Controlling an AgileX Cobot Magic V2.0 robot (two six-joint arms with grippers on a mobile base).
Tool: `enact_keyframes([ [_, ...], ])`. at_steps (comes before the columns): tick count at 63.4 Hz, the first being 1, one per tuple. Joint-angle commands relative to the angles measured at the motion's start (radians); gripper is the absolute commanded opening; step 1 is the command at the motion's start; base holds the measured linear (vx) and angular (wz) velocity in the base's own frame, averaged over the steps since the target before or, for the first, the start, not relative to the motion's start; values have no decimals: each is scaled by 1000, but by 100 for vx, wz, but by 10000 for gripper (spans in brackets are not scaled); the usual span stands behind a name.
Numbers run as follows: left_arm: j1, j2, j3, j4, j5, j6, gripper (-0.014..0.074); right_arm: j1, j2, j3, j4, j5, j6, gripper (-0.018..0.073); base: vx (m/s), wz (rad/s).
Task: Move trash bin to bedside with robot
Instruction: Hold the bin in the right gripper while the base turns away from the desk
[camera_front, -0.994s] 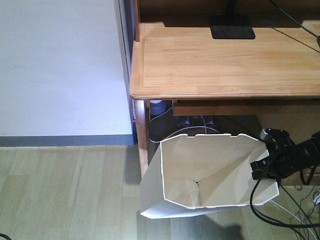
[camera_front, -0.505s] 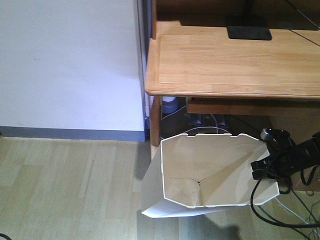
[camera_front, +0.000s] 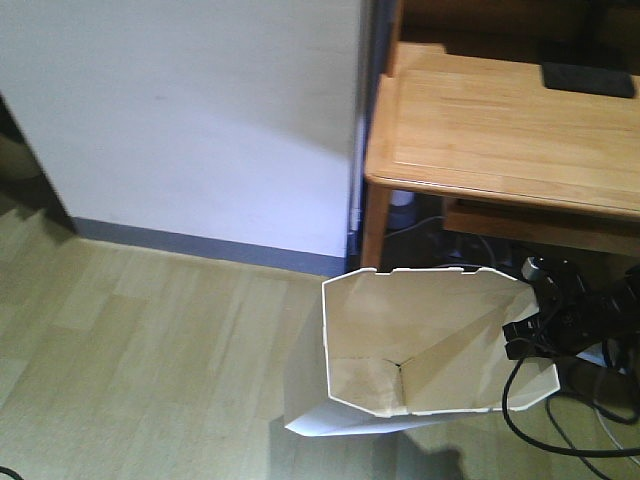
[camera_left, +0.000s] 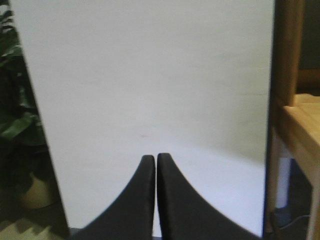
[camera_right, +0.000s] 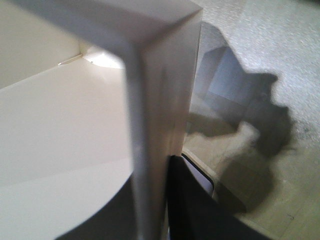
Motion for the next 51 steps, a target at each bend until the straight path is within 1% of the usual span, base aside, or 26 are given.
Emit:
enact_keyframes([
  [1,-6,-15,12,-9,-74,-14,-6,-3,-70,-9,67,201,0,-3,-3,48],
  [31,-6,-15,12,-9,-74,-14,-6,-3,-70,-9,67,201,0,-3,-5,56],
  [51,-6,-15,12,-9,-74,-14,-6,-3,-70,-9,67,201,0,-3,0,42],
])
